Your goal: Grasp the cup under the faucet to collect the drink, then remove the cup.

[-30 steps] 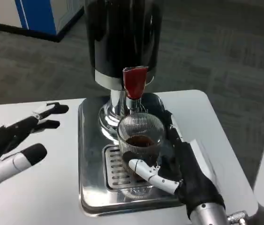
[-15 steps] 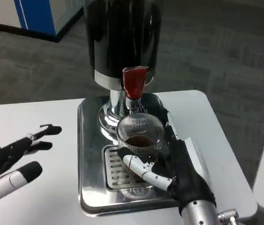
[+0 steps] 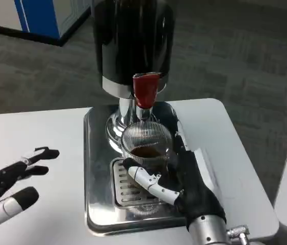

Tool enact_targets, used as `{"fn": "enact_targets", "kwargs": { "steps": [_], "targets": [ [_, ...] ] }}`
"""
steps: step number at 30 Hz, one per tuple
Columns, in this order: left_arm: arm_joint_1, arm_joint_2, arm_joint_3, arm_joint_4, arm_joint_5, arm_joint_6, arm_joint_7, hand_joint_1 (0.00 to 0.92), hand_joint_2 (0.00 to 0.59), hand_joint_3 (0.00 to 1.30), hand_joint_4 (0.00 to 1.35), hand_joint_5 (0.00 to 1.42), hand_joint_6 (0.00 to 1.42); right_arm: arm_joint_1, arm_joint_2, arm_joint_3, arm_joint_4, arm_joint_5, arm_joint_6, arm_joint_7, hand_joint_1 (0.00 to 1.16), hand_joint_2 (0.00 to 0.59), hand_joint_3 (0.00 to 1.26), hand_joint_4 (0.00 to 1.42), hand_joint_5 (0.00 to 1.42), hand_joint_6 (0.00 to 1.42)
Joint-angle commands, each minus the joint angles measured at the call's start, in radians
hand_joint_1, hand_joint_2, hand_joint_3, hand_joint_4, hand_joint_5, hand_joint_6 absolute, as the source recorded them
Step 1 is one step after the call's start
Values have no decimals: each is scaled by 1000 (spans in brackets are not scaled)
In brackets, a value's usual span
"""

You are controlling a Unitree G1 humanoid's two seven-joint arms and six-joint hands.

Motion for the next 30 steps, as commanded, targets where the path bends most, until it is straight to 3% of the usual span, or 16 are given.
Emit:
{"fn": "enact_targets", "kwargs": {
  "steps": [1,8,13,30],
  "targets": [
    [19,-4,13,-12,-7,-1,10,37,126,145,24,118,60,-30,116,-2,52,17,-12,-41,650,194,0,0,78,0],
    [29,-6,14,1,-8,-2,10,26,129,160,27,118,58,-75,127,-1,115,26,-10,-86,653,195,0,1,114,21],
    [36,-5,17,15,-8,-7,10,21,126,162,28,118,57,-90,140,5,165,25,-19,-118,675,191,0,117,232,119],
    [13,-7,16,33,-4,-11,15,0,114,163,38,118,56,-67,130,32,207,-11,-65,-230,727,211,337,541,655,555]
  ]
}}
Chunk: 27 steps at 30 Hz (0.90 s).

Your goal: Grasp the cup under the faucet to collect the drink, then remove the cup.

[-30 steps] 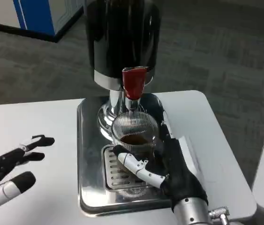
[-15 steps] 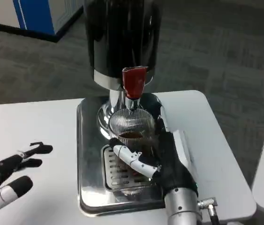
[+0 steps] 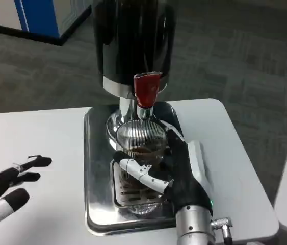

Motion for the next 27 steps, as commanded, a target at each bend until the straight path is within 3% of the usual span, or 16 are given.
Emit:
{"fn": "enact_targets", "kwargs": {
  "steps": [1,7,13,19,25,27],
  "targets": [
    [-7,-6,0,3,0,-11,14,0,114,163,38,118,56,67,85,9,4,-21,-22,-52,733,210,360,583,723,650],
    [-8,-9,-4,2,3,-12,19,0,111,163,38,118,56,96,76,16,-5,-35,-43,-97,768,212,464,717,897,880],
    [-27,-9,-14,0,8,-16,21,0,111,163,38,118,56,170,56,23,-69,-59,-105,-155,799,177,687,937,1234,1235],
    [-68,-9,-46,2,16,-9,28,0,106,163,38,118,56,254,24,16,-179,-68,-131,-166,842,157,777,1026,1353,1369],
    [-104,-11,-71,-15,18,3,37,0,106,163,38,118,56,323,-17,-1,-308,-71,-130,-118,848,147,828,1067,1403,1424],
    [-115,-13,-81,-23,19,8,40,0,106,163,38,118,56,360,-38,-6,-367,-70,-133,-85,872,119,860,1092,1419,1424]
  ]
}}
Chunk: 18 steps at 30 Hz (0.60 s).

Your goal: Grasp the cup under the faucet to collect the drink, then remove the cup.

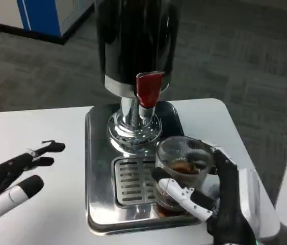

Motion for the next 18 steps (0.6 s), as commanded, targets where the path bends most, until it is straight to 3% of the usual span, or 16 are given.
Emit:
{"fn": "enact_targets", "kwargs": {
  "steps": [1,9,18],
  "targets": [
    [-28,-10,-26,-26,3,10,14,0,106,163,38,118,56,66,22,-4,-140,-19,-26,55,888,113,877,1109,1423,1424],
    [-51,-4,-72,-84,23,30,17,0,105,155,36,111,56,196,-36,-49,-344,-5,-24,234,938,89,922,1140,1424,1424],
    [-42,13,-77,-172,21,63,7,0,106,143,28,97,48,289,-83,-86,-487,-17,-39,376,972,71,961,1167,1424,1424]
  ]
}}
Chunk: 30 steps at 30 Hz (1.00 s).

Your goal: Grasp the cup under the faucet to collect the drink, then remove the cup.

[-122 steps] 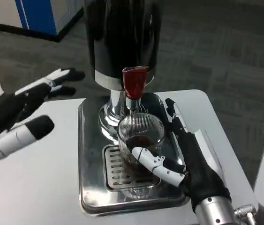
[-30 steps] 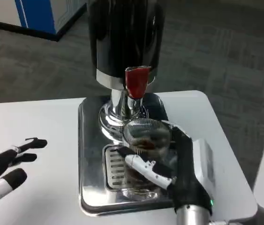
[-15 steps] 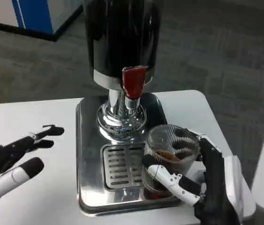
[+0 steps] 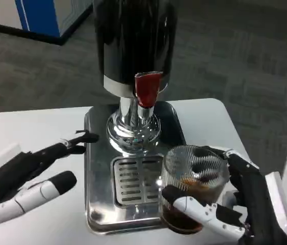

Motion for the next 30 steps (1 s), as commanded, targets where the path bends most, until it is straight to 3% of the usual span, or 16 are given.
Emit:
{"fn": "enact_targets", "kwargs": {
  "steps": [1,7,13,20,30],
  "targets": [
    [9,17,3,-44,6,21,-4,0,106,142,28,96,46,19,-7,-12,-73,-13,-41,41,974,70,964,1168,1424,1424],
    [38,31,22,-87,0,36,-16,0,105,141,28,96,42,29,2,-24,-91,-14,-56,70,977,70,978,1182,1424,1424],
    [94,54,61,-154,-11,18,-37,0,91,140,20,95,41,16,8,1,-129,-19,-65,109,981,64,983,1193,1424,1424],
    [186,85,147,-232,14,-56,-79,0,85,134,11,88,40,12,18,16,-179,-8,-50,163,979,68,994,1198,1424,1424],
    [279,79,263,-334,23,-148,-83,0,78,113,0,52,26,33,8,9,-258,6,-35,249,980,66,1010,1212,1424,1424]
  ]
}}
